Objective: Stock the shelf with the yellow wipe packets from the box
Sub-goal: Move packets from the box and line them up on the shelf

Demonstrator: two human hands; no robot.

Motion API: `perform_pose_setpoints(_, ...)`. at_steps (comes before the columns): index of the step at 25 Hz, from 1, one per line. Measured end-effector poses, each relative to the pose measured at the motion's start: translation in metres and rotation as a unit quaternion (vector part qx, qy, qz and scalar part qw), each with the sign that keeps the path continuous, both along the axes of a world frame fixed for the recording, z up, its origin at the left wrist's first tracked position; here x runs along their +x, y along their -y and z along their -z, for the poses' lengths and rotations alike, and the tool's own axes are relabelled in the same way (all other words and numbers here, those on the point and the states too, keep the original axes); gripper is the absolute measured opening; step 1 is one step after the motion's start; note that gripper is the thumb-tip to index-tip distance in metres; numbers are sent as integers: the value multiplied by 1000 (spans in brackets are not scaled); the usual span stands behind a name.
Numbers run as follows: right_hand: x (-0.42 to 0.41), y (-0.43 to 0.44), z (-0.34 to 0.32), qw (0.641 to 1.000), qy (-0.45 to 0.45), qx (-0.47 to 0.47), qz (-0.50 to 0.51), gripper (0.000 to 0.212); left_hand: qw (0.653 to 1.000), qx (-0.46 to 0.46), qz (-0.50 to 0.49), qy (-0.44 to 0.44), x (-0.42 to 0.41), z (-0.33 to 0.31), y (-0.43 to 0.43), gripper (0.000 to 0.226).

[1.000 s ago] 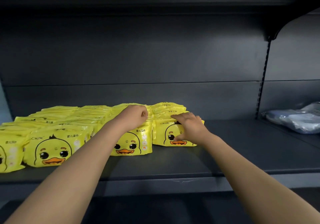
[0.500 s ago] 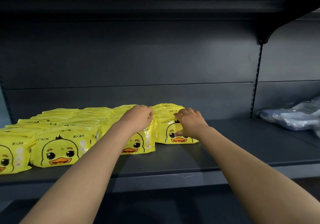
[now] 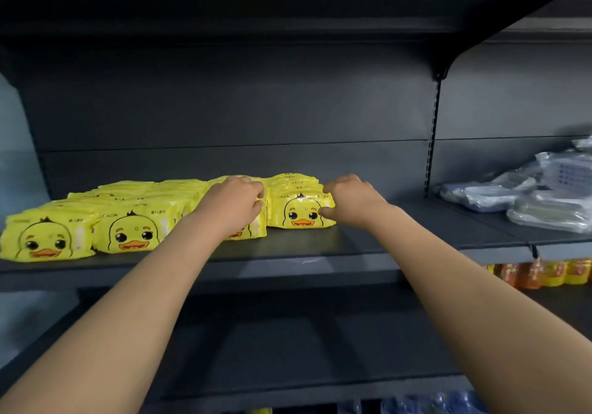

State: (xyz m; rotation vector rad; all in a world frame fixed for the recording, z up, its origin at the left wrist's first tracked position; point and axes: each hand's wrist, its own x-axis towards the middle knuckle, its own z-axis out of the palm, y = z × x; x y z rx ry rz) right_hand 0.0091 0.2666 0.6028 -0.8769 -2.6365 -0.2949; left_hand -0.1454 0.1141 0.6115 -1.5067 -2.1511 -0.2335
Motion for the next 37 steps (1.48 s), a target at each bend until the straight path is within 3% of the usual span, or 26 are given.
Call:
perform_pose_setpoints(10,107,93,96,984,-22,-168,-56,49,994,-54,-27,87,102,95,109,31)
perform_pose_setpoints(16,116,114,200,966,54,-251,-36,51,982,-125,-42,135,114,188,131,34)
perform_pose_setpoints(21,94,111,305,941,114,-319,-12,39,968,-179,-14,173,92,291,122,32)
perform_pose_setpoints(28,73,127,468,874,248,-414,50,40,913,-301,-12,277,60,450,128,29)
perform_pose_setpoints(37,63,163,663,746,312,-572,140,35,817,-421,-57,390,73,630,151,31)
